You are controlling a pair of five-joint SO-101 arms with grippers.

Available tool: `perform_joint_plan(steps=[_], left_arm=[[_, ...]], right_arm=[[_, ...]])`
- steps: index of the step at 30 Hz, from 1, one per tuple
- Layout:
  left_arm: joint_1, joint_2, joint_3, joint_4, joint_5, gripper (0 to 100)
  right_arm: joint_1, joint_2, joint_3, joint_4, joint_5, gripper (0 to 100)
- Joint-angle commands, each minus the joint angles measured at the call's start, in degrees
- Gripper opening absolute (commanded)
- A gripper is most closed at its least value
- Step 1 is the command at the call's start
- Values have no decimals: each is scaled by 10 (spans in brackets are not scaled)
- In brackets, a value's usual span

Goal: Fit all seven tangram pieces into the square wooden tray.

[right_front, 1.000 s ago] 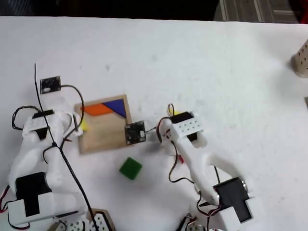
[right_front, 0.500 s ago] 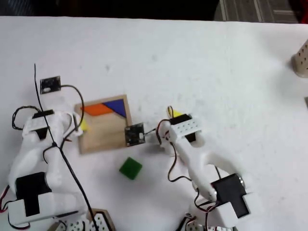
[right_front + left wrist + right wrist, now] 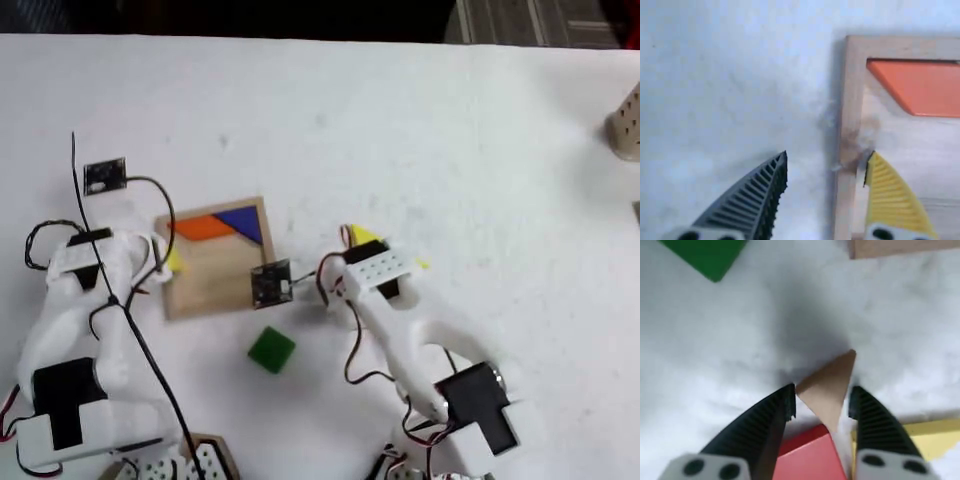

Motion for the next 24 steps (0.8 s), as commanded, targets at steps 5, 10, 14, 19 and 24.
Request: perform_joint_plan(steps=[5, 10, 14, 19, 24], left_arm=[[-4, 0, -25, 4, 3, 268], [-5, 0, -25, 4, 3, 268], [-5, 1, -25, 4, 3, 268], [-5, 1, -25, 4, 3, 268], [-5, 1, -25, 4, 3, 268]], right_arm=[[-7, 3, -7, -4, -1, 310], [-3, 3, -7, -4, 1, 205], [-3, 3, -7, -4, 1, 169], [-2, 3, -7, -4, 1, 127], [-2, 3, -8, -4, -1, 50]])
